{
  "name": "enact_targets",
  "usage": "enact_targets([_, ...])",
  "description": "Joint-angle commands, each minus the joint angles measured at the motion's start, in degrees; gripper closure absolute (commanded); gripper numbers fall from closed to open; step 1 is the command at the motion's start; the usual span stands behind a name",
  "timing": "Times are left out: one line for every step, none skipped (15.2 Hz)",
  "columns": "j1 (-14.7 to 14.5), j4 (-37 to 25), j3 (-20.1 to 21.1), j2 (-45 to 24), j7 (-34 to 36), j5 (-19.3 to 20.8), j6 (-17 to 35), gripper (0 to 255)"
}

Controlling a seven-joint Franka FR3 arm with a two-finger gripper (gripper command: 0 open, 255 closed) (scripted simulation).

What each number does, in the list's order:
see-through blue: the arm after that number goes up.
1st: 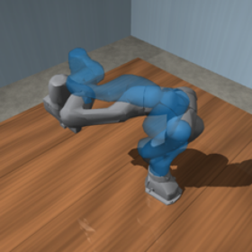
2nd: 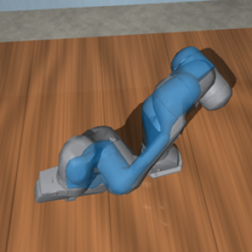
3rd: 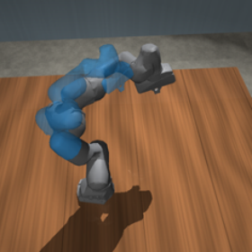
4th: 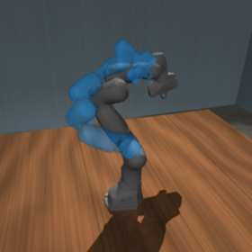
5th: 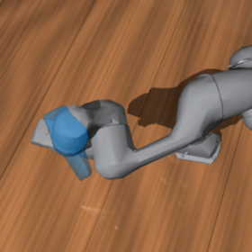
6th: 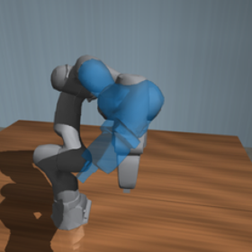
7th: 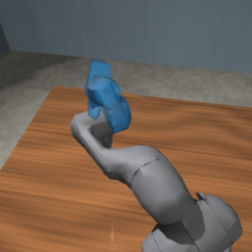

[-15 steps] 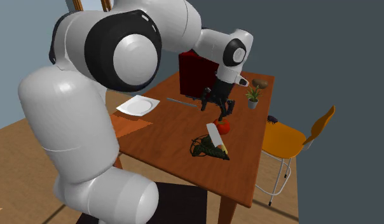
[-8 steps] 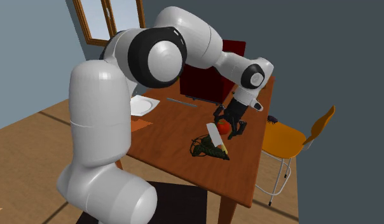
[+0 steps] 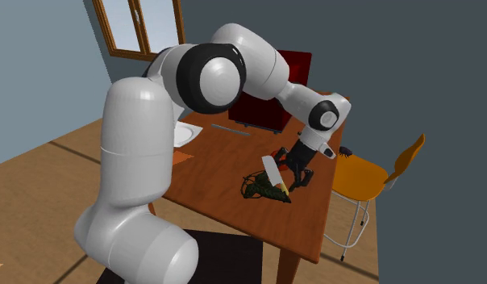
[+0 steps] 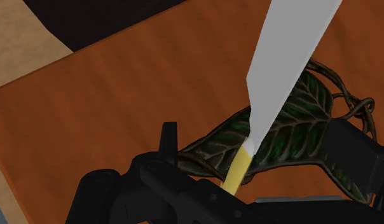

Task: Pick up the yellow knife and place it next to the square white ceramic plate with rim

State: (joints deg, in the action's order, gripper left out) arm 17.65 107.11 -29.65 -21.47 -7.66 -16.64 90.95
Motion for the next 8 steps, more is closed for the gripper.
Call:
enact_targets([-0.41,2.36,0.04,0.57,-0.07,0.0,1.85,0])
enact_targets([-0.5,2.87,0.07,0.65,-0.09,-0.03,2.29,0])
enact_targets([-0.5,2.87,0.07,0.65,-0.09,-0.03,2.29,0])
enact_targets([-0.5,2.87,0.07,0.65,-0.09,-0.03,2.29,0])
enact_targets([-0.5,2.87,0.07,0.65,-0.09,-0.03,2.29,0])
enact_targets([-0.5,2.87,0.07,0.65,-0.09,-0.03,2.29,0])
enact_targets([-0.5,2.87,0.07,0.65,-0.09,-0.03,2.29,0])
enact_targets([-0.5,2.87,0.07,0.65,-0.09,-0.03,2.29,0])
